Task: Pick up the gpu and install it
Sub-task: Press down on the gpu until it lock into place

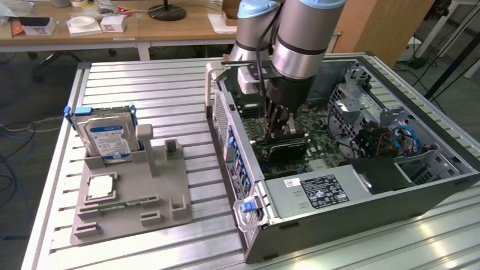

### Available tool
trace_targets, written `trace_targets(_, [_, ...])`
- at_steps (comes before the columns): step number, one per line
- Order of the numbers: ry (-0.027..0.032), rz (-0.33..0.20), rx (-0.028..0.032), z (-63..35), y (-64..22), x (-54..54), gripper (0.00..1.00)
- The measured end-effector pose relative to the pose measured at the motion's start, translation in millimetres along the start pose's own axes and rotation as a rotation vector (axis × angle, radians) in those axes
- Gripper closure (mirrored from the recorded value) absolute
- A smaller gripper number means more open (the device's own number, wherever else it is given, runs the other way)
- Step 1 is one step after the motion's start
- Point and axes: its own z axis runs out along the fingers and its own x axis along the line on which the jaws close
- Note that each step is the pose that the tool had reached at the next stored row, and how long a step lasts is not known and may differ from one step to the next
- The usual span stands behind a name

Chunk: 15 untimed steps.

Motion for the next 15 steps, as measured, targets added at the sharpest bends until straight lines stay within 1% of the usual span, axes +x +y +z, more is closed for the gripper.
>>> trace_targets(10, [0.0000, 0.000, -0.0005, -2.7, 6.9, -0.5, 0.89])
trace_targets(15, [-0.0004, 0.000, -0.0007, -5.6, 10.3, -0.6, 0.89])
